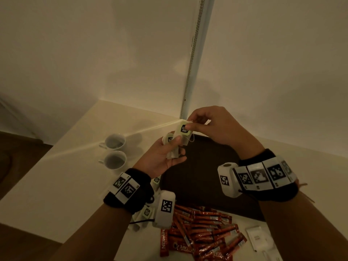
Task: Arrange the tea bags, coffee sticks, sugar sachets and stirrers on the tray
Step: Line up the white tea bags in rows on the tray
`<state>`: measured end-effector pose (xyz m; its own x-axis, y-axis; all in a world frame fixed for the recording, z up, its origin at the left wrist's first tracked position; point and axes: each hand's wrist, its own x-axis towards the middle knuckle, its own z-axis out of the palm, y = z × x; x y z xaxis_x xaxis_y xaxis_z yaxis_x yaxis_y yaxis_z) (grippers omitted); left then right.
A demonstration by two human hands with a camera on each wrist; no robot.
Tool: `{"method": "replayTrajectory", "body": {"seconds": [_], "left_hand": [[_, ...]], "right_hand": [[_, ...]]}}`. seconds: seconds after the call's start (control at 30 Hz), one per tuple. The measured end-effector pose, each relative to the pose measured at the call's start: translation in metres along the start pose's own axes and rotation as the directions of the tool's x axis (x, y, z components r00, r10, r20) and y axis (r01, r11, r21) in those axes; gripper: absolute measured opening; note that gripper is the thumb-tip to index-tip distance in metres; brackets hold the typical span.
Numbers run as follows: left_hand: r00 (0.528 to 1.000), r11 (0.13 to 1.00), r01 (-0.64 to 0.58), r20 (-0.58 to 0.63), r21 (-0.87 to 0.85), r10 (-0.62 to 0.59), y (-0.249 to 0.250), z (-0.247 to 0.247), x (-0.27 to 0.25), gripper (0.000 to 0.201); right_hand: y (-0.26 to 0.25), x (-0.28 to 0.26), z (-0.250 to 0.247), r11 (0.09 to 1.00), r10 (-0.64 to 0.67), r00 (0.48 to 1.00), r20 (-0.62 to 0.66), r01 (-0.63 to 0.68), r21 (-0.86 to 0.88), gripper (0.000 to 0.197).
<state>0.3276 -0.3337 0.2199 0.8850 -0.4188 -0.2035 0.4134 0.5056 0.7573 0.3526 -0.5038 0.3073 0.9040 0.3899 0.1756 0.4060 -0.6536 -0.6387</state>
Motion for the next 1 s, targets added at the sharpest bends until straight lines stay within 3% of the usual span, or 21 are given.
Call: {"method": "replayTrajectory", "body": {"seconds": [0.13, 0.3, 0.47, 0.53, 0.63, 0.8, 1.0], "left_hand": [[0.992, 0.995, -0.101, -0.078, -0.001, 0.1, -0.001, -0.001, 0.003, 0.029], [0.989, 0.991, -0.13, -0.076, -0.029, 0.127, -0.002, 0.009, 0.005, 0.026], [0.984, 0.98, -0.163, -0.097, -0.117, 0.152, -0.001, 0.014, 0.007, 0.021], [0.983, 0.977, -0.168, -0.101, -0.133, 0.155, 0.001, 0.015, 0.007, 0.02], [0.984, 0.973, -0.156, -0.115, -0.17, 0.138, 0.002, 0.017, 0.007, 0.023], [0.987, 0.961, -0.145, -0.105, -0.235, 0.123, 0.002, 0.021, 0.009, 0.022], [0.987, 0.959, -0.155, -0.082, -0.238, 0.139, 0.003, 0.027, 0.008, 0.015]], "right_hand": [[-0.013, 0.005, -0.012, 0.985, -0.01, 0.999, 0.046, 0.018, -0.174, 0.021], [-0.028, 0.012, -0.017, 0.961, -0.027, 0.996, 0.086, 0.05, -0.272, 0.035], [-0.022, 0.01, -0.017, 0.997, 0.072, 0.997, 0.023, -0.071, -0.04, 0.025], [-0.018, 0.007, -0.014, 0.998, 0.055, 0.998, 0.027, -0.055, 0.017, 0.017], [-0.015, 0.003, -0.01, 0.998, 0.04, 0.997, -0.071, -0.036, 0.053, 0.015], [-0.009, -0.003, -0.006, 1.0, -0.004, 0.994, -0.107, 0.003, -0.01, 0.017], [-0.007, -0.005, -0.004, 0.998, -0.022, 0.984, -0.179, 0.033, 0.059, 0.014]]}}
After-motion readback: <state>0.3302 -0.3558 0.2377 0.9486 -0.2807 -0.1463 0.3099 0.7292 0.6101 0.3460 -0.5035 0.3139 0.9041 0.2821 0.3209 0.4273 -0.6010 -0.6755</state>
